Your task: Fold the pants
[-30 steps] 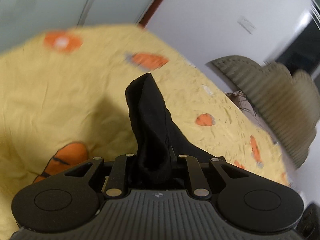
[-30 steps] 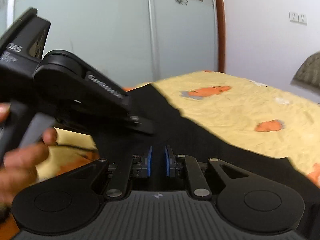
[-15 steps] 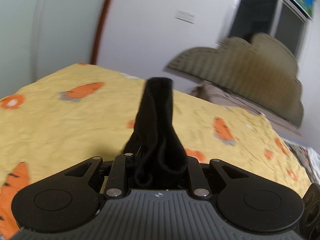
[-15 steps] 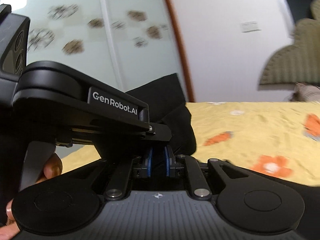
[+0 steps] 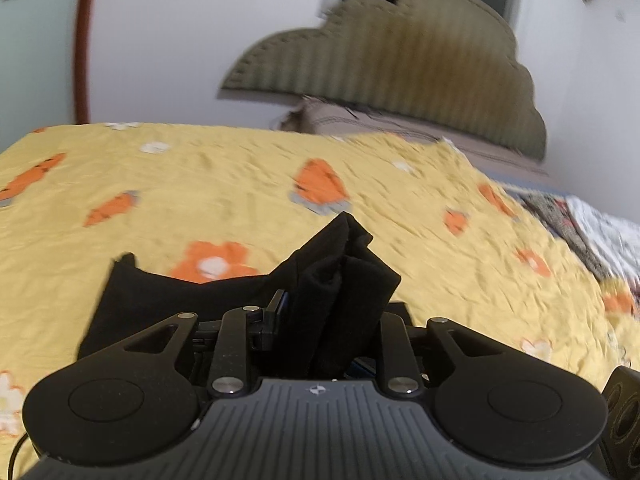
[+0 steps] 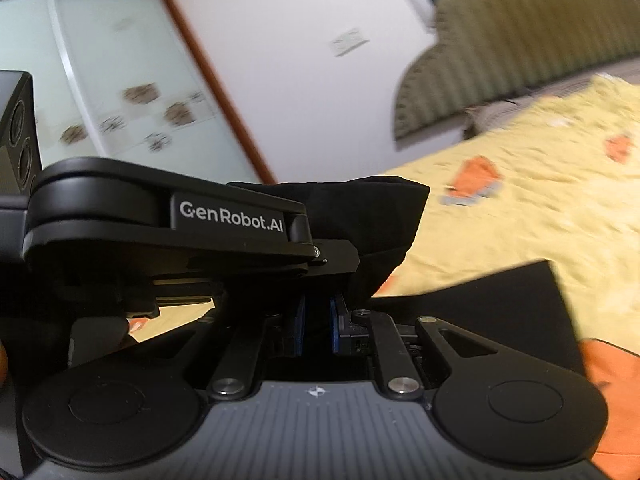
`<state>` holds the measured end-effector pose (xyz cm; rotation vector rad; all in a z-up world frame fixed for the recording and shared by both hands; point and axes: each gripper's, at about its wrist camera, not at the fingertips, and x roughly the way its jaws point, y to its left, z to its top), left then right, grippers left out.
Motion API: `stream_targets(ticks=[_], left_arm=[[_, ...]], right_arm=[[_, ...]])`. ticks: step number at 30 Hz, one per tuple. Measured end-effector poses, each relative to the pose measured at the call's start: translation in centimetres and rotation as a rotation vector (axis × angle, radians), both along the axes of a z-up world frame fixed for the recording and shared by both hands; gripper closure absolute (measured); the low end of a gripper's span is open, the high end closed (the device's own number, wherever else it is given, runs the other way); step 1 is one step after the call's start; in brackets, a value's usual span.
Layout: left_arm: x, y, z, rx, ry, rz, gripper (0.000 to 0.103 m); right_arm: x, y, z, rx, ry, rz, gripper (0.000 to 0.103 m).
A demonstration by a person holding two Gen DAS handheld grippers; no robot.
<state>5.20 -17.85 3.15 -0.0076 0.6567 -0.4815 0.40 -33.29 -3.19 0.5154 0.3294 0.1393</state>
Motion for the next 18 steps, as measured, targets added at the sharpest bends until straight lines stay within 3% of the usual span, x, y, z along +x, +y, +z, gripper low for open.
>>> stream_targets(ticks=[12, 15, 17, 18], left_arm=[[0.0, -6.7, -4.4, 0.061, 0.077, -0.09, 0.076], [0.2, -7.1, -5.1, 0.064, 0.093, -0.12, 0.069], [0.5, -7.3, -5.6, 0.06, 0.126, -0.165, 0.061], [0.5, -7.3, -5.6, 0.058, 0.141, -0.192, 0.052]], right_arm=[[-1.7, -6.2, -3.8, 0.069, 0.11, -0.088, 0.09], [-2.0, -6.6, -4.3, 0.088, 0.142, -0.1, 0.09], [-2.5, -7.0, -4.7, 0.108, 0.176, -0.108, 0.09], [-3.0, -7.2, -4.9, 0.102, 0.186, -0.112, 0.09]])
